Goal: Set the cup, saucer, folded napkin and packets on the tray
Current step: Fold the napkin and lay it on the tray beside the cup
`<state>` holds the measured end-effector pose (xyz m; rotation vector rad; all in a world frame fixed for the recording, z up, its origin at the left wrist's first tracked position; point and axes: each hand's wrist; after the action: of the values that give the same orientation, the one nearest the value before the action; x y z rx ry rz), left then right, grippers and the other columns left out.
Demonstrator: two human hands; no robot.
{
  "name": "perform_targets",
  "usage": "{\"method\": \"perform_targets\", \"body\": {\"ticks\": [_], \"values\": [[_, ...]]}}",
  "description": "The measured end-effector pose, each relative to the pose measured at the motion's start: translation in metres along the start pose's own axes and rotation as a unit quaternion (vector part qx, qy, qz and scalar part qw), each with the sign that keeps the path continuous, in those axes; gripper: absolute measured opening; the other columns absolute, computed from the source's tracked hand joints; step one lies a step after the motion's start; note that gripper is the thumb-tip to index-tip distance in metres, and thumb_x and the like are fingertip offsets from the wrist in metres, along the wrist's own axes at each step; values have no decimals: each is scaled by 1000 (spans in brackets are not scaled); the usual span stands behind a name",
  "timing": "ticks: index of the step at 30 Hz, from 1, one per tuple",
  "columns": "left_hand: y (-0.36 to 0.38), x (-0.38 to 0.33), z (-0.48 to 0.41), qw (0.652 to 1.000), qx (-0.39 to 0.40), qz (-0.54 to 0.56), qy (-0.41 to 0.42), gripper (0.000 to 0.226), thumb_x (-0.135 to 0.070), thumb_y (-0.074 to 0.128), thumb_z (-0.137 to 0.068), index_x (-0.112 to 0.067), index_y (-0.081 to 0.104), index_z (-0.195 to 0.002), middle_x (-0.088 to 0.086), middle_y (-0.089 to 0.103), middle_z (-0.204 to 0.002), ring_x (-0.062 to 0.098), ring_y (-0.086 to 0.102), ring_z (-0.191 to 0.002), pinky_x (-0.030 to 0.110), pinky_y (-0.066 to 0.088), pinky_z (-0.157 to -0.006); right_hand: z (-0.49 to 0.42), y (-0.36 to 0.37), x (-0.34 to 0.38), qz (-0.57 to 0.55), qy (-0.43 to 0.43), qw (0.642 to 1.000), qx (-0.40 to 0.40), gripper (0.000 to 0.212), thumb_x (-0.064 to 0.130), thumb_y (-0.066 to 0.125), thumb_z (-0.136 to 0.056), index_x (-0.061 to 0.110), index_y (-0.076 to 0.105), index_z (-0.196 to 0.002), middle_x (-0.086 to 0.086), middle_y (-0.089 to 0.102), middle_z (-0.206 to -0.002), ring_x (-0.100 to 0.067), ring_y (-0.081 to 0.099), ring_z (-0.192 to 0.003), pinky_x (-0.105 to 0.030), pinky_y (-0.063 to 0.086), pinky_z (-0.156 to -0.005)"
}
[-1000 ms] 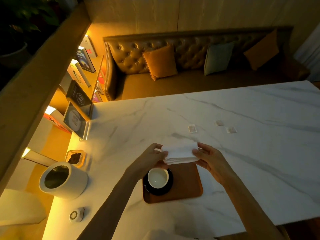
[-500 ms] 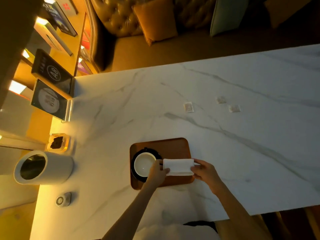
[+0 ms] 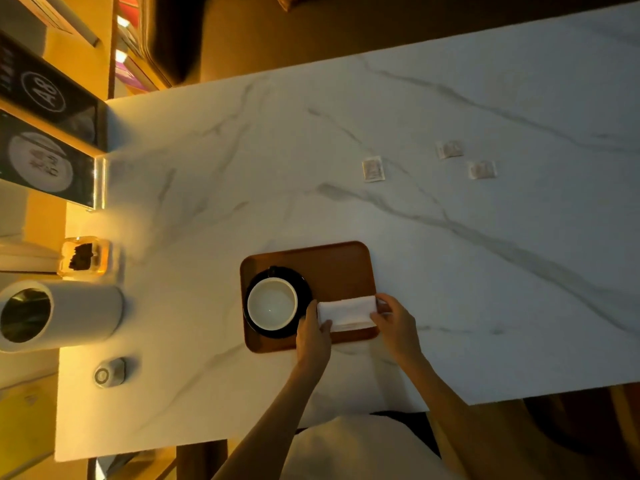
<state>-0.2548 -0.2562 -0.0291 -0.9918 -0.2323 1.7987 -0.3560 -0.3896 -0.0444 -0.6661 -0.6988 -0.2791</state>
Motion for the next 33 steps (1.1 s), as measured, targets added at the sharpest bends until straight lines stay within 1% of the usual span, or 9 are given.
{"method": "perform_targets", "body": {"ticks": [5, 10, 13, 15, 18, 20, 23, 25, 33], "values": [[7, 7, 5, 999, -20, -15, 22, 53, -20, 53, -97, -17, 31, -146, 12, 51, -137, 27, 53, -124, 39, 47, -101, 5, 10, 0, 40, -16, 999, -10, 40, 25, 56, -95, 14, 51, -133, -8, 61, -129, -25, 60, -114, -40, 53, -95], [7, 10, 8, 999, -25, 0, 19, 53, -17, 55, -96, -14, 33, -145, 13, 48, -136, 29, 52, -125, 39, 49, -99, 13, 11, -8, 87, -30, 995, -39, 38, 27, 53, -96, 16, 51, -132, -8, 61, -125, -24, 60, -111, -37, 52, -95], [7, 12, 12, 991, -52, -100, 67, 50, -10, 52, -95, -14, 36, -142, 11, 47, -135, 28, 49, -123, 36, 48, -99, 18, 10, -11, 152, -66, 985, -50, 41, 39, 42, -96, 21, 48, -133, -3, 59, -127, -19, 58, -113, -35, 53, -95], [11, 15, 17, 971, -59, -191, 130, 58, -7, 55, -89, -14, 34, -144, 11, 42, -143, 29, 42, -131, 37, 42, -106, 23, 11, -9, 214, -129, 967, -58, 48, 47, 30, -97, 21, 47, -134, -2, 57, -131, -19, 58, -116, -30, 52, -93], [23, 22, 22, 947, -20, -255, 197, 74, -11, 57, -86, -17, 20, -151, 11, 17, -161, 31, 11, -150, 44, 14, -119, 29, 16, -10, 343, -253, 904, -28, 66, 53, 16, -96, 14, 46, -140, -11, 48, -144, -32, 46, -132, -44, 48, -102], [31, 30, 21, 930, 18, -302, 207, 79, -23, 51, -91, -19, 4, -154, 9, -4, -164, 29, -11, -150, 45, -3, -120, 32, 19, -15, 420, -250, 872, 10, 68, 59, 21, -93, 18, 43, -143, -11, 39, -150, -36, 35, -139, -53, 38, -108], [36, 45, 16, 916, 55, -351, 187, 83, -41, 43, -94, -21, -13, -152, 5, -23, -160, 26, -23, -147, 47, -9, -121, 33, 21, -30, 473, -219, 852, 45, 69, 62, 44, -85, 24, 42, -143, -11, 35, -153, -38, 33, -140, -60, 33, -108], [37, 50, 13, 909, 66, -366, 188, 87, -46, 44, -92, -21, -15, -152, 5, -26, -159, 26, -24, -147, 46, -8, -122, 34, 22, -38, 480, -208, 849, 66, 75, 61, 56, -80, 26, 39, -145, -11, 32, -154, -39, 31, -140, -61, 31, -109], [35, 49, 12, 897, 74, -390, 194, 90, -47, 45, -91, -21, -17, -151, 5, -29, -157, 27, -26, -146, 43, -11, -119, 37, 28, -36, 476, -181, 858, 70, 78, 58, 62, -78, 23, 39, -144, -13, 30, -154, -39, 32, -140, -60, 30, -110]]}}
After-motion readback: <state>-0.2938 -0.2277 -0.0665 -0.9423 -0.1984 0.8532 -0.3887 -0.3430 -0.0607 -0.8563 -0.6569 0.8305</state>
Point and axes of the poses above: each hand's wrist, its own z-axis away from the middle knuckle, its own y-axis out of the palm, x = y × z
